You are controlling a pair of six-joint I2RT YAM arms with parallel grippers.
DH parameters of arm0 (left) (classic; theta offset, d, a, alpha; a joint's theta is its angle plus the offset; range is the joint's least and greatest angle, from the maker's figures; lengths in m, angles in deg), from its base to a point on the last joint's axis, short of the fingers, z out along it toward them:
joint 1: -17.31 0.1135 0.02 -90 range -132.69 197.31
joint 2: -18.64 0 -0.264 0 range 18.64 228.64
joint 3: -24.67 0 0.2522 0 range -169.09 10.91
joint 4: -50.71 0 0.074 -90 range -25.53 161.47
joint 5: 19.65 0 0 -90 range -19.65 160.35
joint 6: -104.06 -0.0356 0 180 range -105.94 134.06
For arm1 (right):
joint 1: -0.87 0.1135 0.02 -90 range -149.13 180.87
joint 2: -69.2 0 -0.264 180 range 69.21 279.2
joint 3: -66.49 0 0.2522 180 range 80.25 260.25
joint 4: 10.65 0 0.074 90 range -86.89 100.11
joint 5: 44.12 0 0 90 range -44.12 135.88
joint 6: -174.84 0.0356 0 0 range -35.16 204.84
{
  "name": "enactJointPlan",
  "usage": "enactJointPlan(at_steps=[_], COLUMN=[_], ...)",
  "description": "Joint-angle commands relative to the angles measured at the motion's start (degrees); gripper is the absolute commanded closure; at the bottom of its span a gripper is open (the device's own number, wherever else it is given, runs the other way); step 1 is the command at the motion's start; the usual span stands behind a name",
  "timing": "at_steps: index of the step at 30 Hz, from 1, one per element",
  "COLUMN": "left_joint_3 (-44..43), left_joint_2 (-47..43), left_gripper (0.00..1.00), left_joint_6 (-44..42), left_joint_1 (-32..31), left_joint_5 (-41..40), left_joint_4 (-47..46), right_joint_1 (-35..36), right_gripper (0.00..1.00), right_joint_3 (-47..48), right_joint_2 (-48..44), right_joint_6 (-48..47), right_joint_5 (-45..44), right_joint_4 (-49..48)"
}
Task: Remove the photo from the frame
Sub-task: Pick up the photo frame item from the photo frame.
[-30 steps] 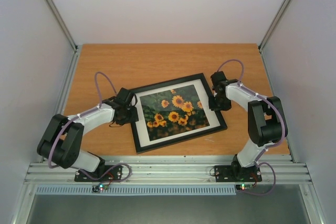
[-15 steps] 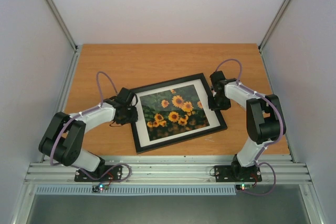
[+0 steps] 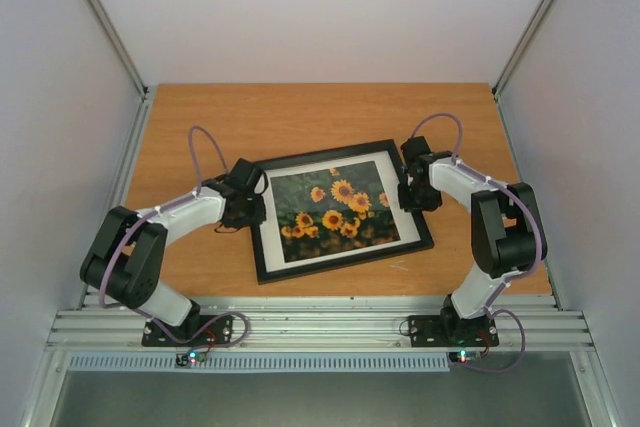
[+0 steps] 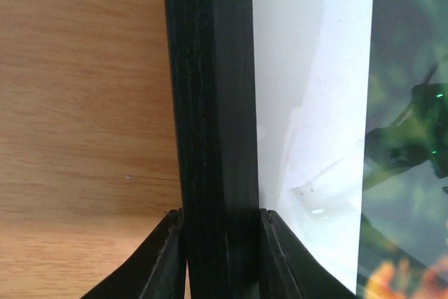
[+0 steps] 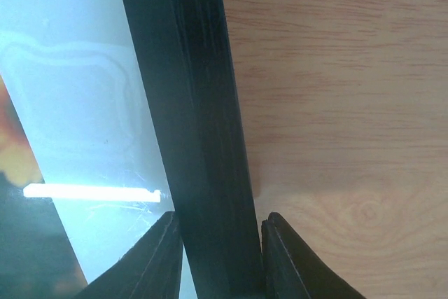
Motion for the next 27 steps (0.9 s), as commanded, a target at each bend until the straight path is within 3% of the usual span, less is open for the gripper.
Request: enactJointPlan(at_steps=[1,27], left_joint_3=[-3.6,-3.5], left_joint_2=[-2.8,-7.2], left_gripper=[0.92,0.97], left_joint_6=[-3.1,-3.2], left_joint_1=[-1.8,-1.8], left_joint_5=[1.5,-4.9], left_joint_4=[0.3,-0.5], right_joint_1=[-0.3,-0.3], right_gripper=[0.95,0.99], right_joint_3=[-0.3,0.6], right_joint_2=[-2.7,-8.3], right_joint_6=[3.5,3.5], right_joint_5=[-5.4,-4.6], right_joint_4=[-2.7,-3.0])
